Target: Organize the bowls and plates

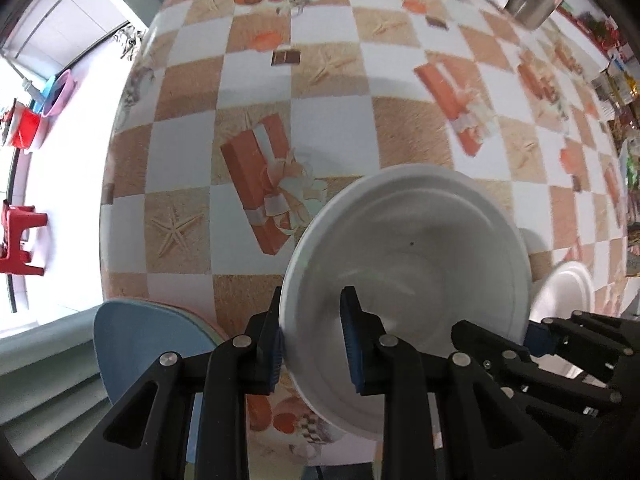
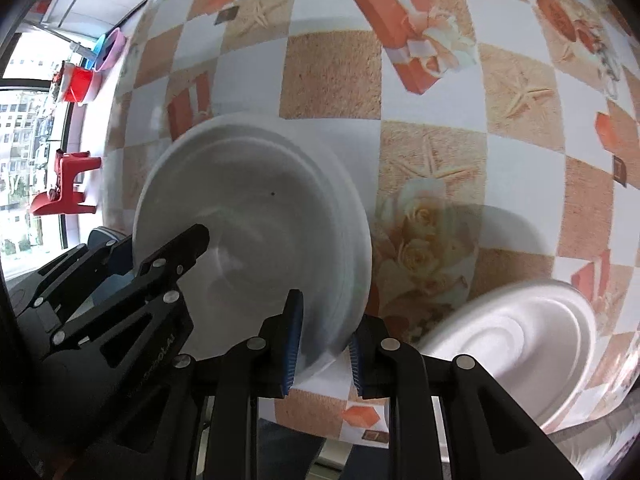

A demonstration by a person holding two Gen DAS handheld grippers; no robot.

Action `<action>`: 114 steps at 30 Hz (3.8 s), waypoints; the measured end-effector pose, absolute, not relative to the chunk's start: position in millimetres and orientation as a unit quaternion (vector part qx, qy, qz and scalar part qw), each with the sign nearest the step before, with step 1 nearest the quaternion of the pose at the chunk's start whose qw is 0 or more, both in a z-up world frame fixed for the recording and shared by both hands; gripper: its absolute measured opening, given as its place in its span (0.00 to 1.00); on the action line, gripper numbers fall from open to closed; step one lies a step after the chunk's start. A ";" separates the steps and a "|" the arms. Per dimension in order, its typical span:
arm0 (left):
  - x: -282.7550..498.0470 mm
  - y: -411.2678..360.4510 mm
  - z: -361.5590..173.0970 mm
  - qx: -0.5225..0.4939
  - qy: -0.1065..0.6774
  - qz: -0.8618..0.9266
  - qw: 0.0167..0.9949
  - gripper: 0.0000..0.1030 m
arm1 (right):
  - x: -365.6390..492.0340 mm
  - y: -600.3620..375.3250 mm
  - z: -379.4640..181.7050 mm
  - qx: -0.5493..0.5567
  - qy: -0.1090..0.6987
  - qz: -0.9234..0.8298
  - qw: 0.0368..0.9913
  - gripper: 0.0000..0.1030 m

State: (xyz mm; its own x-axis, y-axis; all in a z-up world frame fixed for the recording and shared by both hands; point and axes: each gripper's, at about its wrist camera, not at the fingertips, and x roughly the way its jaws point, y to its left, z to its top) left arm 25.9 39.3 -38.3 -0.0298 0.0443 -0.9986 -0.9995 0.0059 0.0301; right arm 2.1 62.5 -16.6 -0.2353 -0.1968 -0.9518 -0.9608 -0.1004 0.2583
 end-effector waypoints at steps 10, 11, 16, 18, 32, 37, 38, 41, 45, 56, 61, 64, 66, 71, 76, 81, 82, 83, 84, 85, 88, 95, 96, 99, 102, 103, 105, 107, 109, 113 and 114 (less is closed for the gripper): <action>36.4 34.3 4.4 -0.446 0.501 0.500 0.547 0.27 | 54.0 37.9 27.1 -0.494 0.553 0.555 0.376 0.23; 36.3 33.9 5.9 -0.443 0.502 0.498 0.552 0.27 | 60.6 36.7 30.5 -0.491 0.555 0.554 0.380 0.23; 45.8 32.3 12.8 -0.426 0.510 0.485 0.569 0.27 | 76.2 24.1 43.2 -0.487 0.552 0.551 0.395 0.23; 54.1 31.7 15.6 -0.419 0.514 0.479 0.575 0.27 | 76.5 17.0 48.4 -0.483 0.550 0.551 0.401 0.23; 121.3 22.9 23.4 -0.364 0.551 0.427 0.618 0.27 | 97.1 -5.3 62.8 -0.442 0.572 0.523 0.451 0.23; 140.8 12.5 15.1 -0.358 0.565 0.403 0.625 0.28 | 122.7 -17.2 62.3 -0.429 0.586 0.504 0.468 0.23; 145.2 10.5 12.3 -0.358 0.569 0.397 0.625 0.28 | 127.4 -19.7 61.4 -0.428 0.588 0.500 0.470 0.23; 153.3 7.8 6.2 -0.357 0.576 0.388 0.625 0.27 | 138.3 -25.3 58.6 -0.426 0.594 0.490 0.476 0.23; 158.4 5.5 -1.4 -0.358 0.582 0.383 0.622 0.28 | 146.9 -29.3 53.6 -0.425 0.599 0.481 0.478 0.23; 163.2 9.2 -26.7 -0.381 0.588 0.379 0.605 0.27 | 156.8 -28.2 34.8 -0.437 0.602 0.469 0.476 0.23; 159.1 8.7 -34.8 -0.390 0.592 0.376 0.596 0.40 | 155.4 -26.5 24.4 -0.443 0.603 0.468 0.471 0.23; 156.1 8.0 -33.7 -0.385 0.593 0.381 0.596 0.58 | 154.1 -23.9 22.3 -0.440 0.607 0.470 0.466 0.23; 152.6 7.8 -30.8 -0.384 0.589 0.383 0.599 0.67 | 155.3 -24.0 22.0 -0.438 0.609 0.469 0.466 0.23; 144.8 10.0 -20.5 -0.381 0.578 0.390 0.607 0.77 | 164.2 -25.3 22.1 -0.432 0.615 0.463 0.469 0.32; 135.1 14.1 -22.2 -0.425 0.567 0.381 0.594 0.80 | 178.7 -26.9 24.2 -0.424 0.622 0.451 0.480 0.68; 128.3 15.1 -21.9 -0.426 0.563 0.389 0.592 0.96 | 189.0 -30.1 29.3 -0.410 0.625 0.449 0.490 0.97; 126.0 16.4 -23.6 -0.430 0.565 0.388 0.588 1.00 | 189.8 -31.2 30.9 -0.404 0.626 0.452 0.491 0.99; 122.6 18.7 -25.5 -0.441 0.562 0.384 0.585 1.00 | 190.9 -30.8 32.1 -0.400 0.626 0.453 0.493 0.99; 119.1 20.2 -26.6 -0.455 0.556 0.376 0.585 1.00 | 192.1 -31.5 33.4 -0.397 0.626 0.453 0.494 0.99; 117.1 20.5 -27.0 -0.463 0.554 0.373 0.583 1.00 | 193.1 -32.0 34.1 -0.393 0.628 0.454 0.494 0.99; 115.4 18.3 -24.2 -0.470 0.552 0.366 0.584 1.00 | 195.8 -35.9 33.8 -0.396 0.633 0.447 0.493 0.99; 117.3 10.5 -18.5 -0.459 0.564 0.357 0.587 1.00 | 196.2 -44.7 28.4 -0.395 0.652 0.418 0.493 0.99; 114.6 10.0 -15.8 -0.458 0.563 0.357 0.588 1.00 | 195.4 -44.2 28.1 -0.395 0.655 0.415 0.493 0.99; 112.7 10.6 -12.6 -0.456 0.559 0.363 0.590 1.00 | 195.5 -44.4 27.5 -0.392 0.660 0.410 0.492 0.99; 110.3 10.9 -10.3 -0.458 0.553 0.365 0.592 1.00 | 193.6 -43.3 26.8 -0.395 0.660 0.406 0.493 0.99; 110.1 10.8 -10.0 -0.458 0.553 0.366 0.592 1.00 | 193.3 -43.1 26.9 -0.396 0.660 0.406 0.493 0.99; 109.0 10.4 -9.0 -0.458 0.552 0.366 0.593 1.00 | 192.3 -43.0 27.2 -0.397 0.659 0.407 0.492 0.99; 108.0 10.5 -8.4 -0.458 0.551 0.368 0.592 1.00 | 190.5 -42.4 26.7 -0.400 0.659 0.408 0.490 0.99; 107.4 11.3 -7.3 -0.459 0.549 0.368 0.593 1.00 | 188.2 -42.1 26.4 -0.403 0.658 0.409 0.487 0.99; 105.7 12.2 -3.6 -0.459 0.547 0.369 0.595 1.00 | 184.3 -39.7 26.1 -0.408 0.656 0.411 0.484 0.99; 106.1 12.3 -2.7 -0.459 0.546 0.369 0.596 1.00 | 184.2 -39.1 26.3 -0.409 0.655 0.411 0.484 0.99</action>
State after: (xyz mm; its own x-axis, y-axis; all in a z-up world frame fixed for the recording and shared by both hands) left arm 106.1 12.3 -2.7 0.1323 -0.0614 -0.9893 -0.9406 0.3070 -0.1449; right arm 184.2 -39.1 26.3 -0.1963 -0.1390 -0.9707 -0.9342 0.3273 0.1420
